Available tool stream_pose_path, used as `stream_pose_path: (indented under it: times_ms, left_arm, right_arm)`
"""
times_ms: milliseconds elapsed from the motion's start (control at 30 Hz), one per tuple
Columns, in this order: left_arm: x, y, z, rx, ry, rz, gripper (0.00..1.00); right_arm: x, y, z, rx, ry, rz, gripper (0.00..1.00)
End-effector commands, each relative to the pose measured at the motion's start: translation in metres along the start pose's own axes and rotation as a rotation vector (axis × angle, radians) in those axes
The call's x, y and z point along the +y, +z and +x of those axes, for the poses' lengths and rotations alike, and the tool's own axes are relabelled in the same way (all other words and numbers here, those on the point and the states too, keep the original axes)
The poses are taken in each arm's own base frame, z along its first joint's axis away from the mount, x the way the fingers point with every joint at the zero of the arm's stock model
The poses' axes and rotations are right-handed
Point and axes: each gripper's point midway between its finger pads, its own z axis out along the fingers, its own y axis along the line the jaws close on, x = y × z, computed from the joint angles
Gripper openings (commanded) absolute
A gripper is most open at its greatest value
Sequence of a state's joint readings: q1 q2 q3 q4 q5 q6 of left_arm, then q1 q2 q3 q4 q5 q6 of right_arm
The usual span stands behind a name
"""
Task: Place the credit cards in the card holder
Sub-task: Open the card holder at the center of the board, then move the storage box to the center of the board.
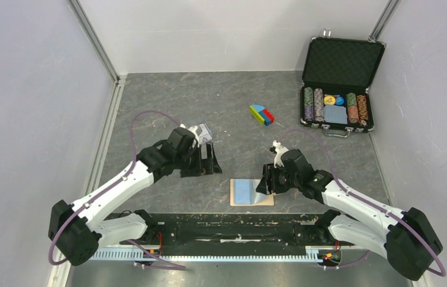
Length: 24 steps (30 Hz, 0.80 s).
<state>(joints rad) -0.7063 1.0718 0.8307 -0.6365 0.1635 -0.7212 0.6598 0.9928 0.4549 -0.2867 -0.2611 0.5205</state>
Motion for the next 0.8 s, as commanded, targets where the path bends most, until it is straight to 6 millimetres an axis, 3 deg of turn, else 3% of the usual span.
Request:
stream_pose_path:
  times_ms: [0,433,567,667,767]
  left_arm:
    - [0.003,-0.002,-0.045,-0.055,0.088,-0.022,0.99]
    - [0.044,0.015,-0.159,-0.142,0.320,-0.383,0.88]
    - [0.060,0.036,-0.173,-0.118,0.392,-0.465,0.86]
    - [0.071,0.058,-0.172,-0.058,0.425,-0.494,0.84]
    - [0.084,0.081,-0.166,-0.002,0.437,-0.509,0.74]
  right_arm:
    - [0.006,0.000,-0.012,-0.066,0.007,-0.009,0.53]
    - [0.014,-0.026,-0.025,-0.156,-0.014,-0.023,0.64]
    - [0.020,-0.035,-0.031,-0.172,-0.020,-0.032,0.66]
    - [0.024,-0.039,-0.033,-0.178,-0.025,-0.042,0.66]
    - [0.023,-0.040,-0.031,-0.166,-0.029,-0.039,0.66]
